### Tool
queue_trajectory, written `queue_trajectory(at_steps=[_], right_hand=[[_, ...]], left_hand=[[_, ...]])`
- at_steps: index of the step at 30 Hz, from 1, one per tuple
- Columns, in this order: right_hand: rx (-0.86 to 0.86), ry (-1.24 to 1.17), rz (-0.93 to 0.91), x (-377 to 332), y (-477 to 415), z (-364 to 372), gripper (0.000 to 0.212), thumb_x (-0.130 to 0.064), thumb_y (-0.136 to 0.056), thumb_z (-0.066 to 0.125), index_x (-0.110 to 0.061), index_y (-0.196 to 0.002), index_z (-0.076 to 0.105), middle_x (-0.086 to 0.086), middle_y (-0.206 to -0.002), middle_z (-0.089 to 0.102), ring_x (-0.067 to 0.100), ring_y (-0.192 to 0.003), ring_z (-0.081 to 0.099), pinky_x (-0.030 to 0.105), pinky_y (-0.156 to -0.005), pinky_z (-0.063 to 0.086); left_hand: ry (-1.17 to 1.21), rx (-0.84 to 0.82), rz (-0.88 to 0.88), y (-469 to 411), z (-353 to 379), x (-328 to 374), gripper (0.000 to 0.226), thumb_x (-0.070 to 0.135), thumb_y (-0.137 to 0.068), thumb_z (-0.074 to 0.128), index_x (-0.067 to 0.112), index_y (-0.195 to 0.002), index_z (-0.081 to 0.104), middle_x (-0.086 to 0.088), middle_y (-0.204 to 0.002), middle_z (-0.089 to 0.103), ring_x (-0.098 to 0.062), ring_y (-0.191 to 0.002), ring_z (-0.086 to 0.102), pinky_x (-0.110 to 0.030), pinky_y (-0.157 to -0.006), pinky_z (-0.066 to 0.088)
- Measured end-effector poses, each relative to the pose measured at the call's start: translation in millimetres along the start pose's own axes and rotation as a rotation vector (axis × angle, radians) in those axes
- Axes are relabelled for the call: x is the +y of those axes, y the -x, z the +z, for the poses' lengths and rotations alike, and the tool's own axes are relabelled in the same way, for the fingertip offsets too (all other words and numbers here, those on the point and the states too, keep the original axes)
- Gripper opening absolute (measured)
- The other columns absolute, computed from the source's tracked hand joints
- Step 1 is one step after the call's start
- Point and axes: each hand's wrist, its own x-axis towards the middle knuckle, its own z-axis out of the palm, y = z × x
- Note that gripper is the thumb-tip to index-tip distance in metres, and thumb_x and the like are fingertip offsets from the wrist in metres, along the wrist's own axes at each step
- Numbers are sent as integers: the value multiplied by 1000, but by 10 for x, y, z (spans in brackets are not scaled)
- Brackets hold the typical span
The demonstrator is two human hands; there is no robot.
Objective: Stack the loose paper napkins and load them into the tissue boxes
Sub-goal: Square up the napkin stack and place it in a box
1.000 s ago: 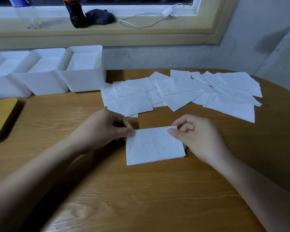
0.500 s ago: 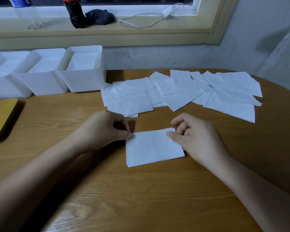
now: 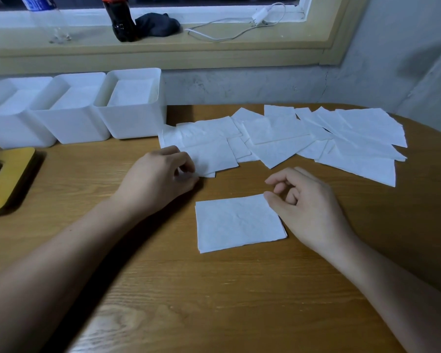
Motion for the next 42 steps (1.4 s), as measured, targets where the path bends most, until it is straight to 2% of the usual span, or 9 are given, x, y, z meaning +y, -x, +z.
queue_trajectory(at_steps=[8,17,22,24,27,29,32,36,42], right_hand=[[-11,-6,-7,13,-6,-1,16,-18,-93,81,-30,-101,75,-16,-86,61,16,-58,54,11,-62,43],[11,-15,-8,23,-10,-22,14,-17,-95,79,-27,-103,76,-16,-84,62,16,-60,56,11,-63,44],[22,-56,13,32,-25,-25,12,-18,-98,76,-26,-107,75,-15,-86,66,14,-65,60,12,-64,45],[4,-118,21,24,-34,-36,7,-23,-104,69,-26,-109,74,-14,-85,71,10,-72,66,17,-64,48],[-50,-219,40,-20,-29,-78,21,-37,-110,56,-26,-109,73,-17,-80,72,10,-72,66,28,-68,51],[-83,-291,67,-51,-23,-103,28,-44,-109,52,-28,-111,74,-18,-72,68,12,-75,67,28,-74,51],[-144,-328,85,-45,-30,-80,21,-46,-104,63,-32,-116,73,-13,-83,76,11,-84,71,31,-78,53],[-147,-292,83,7,-22,-11,11,-35,-97,78,-37,-108,77,-7,-90,73,12,-85,67,30,-79,54],[-178,-292,58,-20,-7,-7,7,-34,-101,72,-33,-103,79,-9,-95,74,12,-92,66,19,-78,49]], left_hand=[[-133,19,68,-14,-1,-1,4,24,-90,76,23,-89,72,7,-92,66,-23,-74,66,-40,-59,55],[21,188,87,61,-264,243,7,17,-89,77,22,-89,71,8,-91,63,-15,-84,59,-42,-68,52],[142,80,251,183,-326,527,5,21,-91,74,24,-93,70,13,-94,61,-11,-85,58,-36,-73,49],[203,16,285,239,-286,595,7,21,-92,74,26,-95,71,16,-96,62,-11,-87,60,-34,-76,50],[291,-104,319,276,-204,628,14,15,-91,77,27,-95,70,15,-98,65,-15,-90,63,-28,-77,51],[320,-183,306,279,-167,624,14,16,-91,76,29,-93,70,13,-97,66,-16,-91,63,-20,-75,48],[347,-238,257,261,-121,591,8,30,-94,80,31,-95,72,13,-98,66,-15,-93,63,-14,-73,45],[267,-80,134,146,-5,406,17,48,-96,76,34,-101,69,16,-101,65,-11,-91,63,-23,-74,49],[94,33,-34,21,169,166,36,53,-92,72,28,-118,68,10,-112,61,-15,-98,61,-38,-80,56]])
